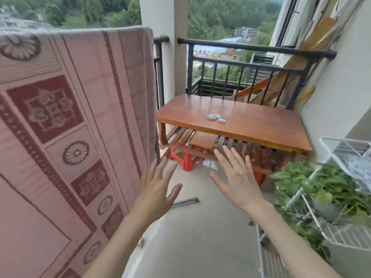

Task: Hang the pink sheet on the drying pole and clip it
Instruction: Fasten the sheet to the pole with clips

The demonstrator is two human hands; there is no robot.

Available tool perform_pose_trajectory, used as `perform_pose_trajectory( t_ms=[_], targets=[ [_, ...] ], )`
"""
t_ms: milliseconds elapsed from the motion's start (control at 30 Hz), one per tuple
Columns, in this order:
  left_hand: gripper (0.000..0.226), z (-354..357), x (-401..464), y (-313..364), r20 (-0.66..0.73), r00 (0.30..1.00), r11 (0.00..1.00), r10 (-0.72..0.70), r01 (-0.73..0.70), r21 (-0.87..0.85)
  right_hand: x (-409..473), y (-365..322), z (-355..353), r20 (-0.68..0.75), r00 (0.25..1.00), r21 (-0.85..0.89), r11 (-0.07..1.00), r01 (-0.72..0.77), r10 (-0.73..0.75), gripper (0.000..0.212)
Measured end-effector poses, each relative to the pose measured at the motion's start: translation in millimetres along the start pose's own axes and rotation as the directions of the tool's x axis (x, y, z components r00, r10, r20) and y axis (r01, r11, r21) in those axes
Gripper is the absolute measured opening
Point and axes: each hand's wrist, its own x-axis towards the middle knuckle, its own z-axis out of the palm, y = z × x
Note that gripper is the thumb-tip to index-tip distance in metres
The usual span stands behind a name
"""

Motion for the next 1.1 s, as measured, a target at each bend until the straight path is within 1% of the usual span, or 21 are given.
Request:
perform_pose_trajectory(
  t_ms=[67, 133, 300, 400, 533, 667, 767, 833, 867, 967, 1033, 1100],
  targets=[
    [0.066, 3.7, 46.6, 5.9, -0.016, 1.000, 1.000, 0.010, -0.009, 0.012, 45.2, 22.1, 0.9, 0.008, 1.000, 0.012, 1.000, 0.008, -0.008, 0.065],
    [0.064, 9.8, 87.3, 3.6, -0.021, 1.000, 0.999, -0.011, 0.012, 0.036, 83.9, 37.1, 8.7, 0.027, 0.999, 0.037, 0.999, 0.030, -0.031, 0.065],
    [0.077, 44.6, 191.1, -9.9, -0.013, 0.999, 0.999, -0.039, 0.039, -0.002, 178.7, 86.1, 41.9, 0.049, 0.997, 0.062, 0.997, 0.052, -0.055, 0.065],
    [0.076, 77.7, 260.3, -19.5, 0.002, 1.000, 1.000, -0.024, 0.024, -0.017, 240.8, 123.7, 68.1, 0.077, 0.997, 0.036, 0.999, 0.018, -0.021, 0.065],
    [0.076, 119.7, 359.6, -45.0, 0.058, 0.998, 1.000, -0.020, 0.020, -0.008, 334.3, 167.3, 98.7, 0.123, 0.992, 0.016, 0.999, -0.031, 0.029, 0.064],
    [0.067, 136.6, 462.2, -59.2, 0.099, 0.995, 1.000, 0.001, -0.004, 0.028, 415.9, 206.1, 110.1, 0.143, 0.986, 0.024, 0.996, -0.087, 0.083, 0.063],
    [0.072, 153.1, 521.4, -55.5, 0.179, 0.984, 0.999, 0.015, -0.023, 0.042, 459.1, 240.1, 121.5, 0.147, 0.979, 0.044, 0.988, -0.147, 0.139, 0.061],
    [0.069, 178.7, 557.8, -56.2, 0.277, 0.961, 0.998, 0.020, -0.037, 0.059, 486.4, 269.8, 140.7, 0.188, 0.963, 0.042, 0.978, -0.203, 0.192, 0.060],
    [0.066, 193.0, 574.0, -57.9, 0.300, 0.954, 0.997, 0.024, -0.043, 0.058, 498.4, 284.6, 152.1, 0.213, 0.953, 0.044, 0.972, -0.229, 0.215, 0.060],
    [0.070, 234.8, 621.7, -56.5, 0.373, 0.928, 1.000, -0.020, 0.012, 0.024, 534.2, 329.9, 189.1, 0.321, 0.908, 0.052, 0.952, -0.300, 0.269, 0.060],
    [0.062, 272.6, 653.7, -61.8, 0.431, 0.900, 0.998, -0.064, 0.053, 0.038, 563.5, 360.5, 216.7, 0.378, 0.882, 0.054, 0.944, -0.325, 0.282, 0.060],
    [0.059, 304.3, 688.7, -62.8, 0.473, 0.876, 0.995, -0.097, 0.085, 0.047, 594.3, 388.8, 245.2, 0.416, 0.865, 0.059, 0.941, -0.333, 0.280, 0.058]
  ],
)
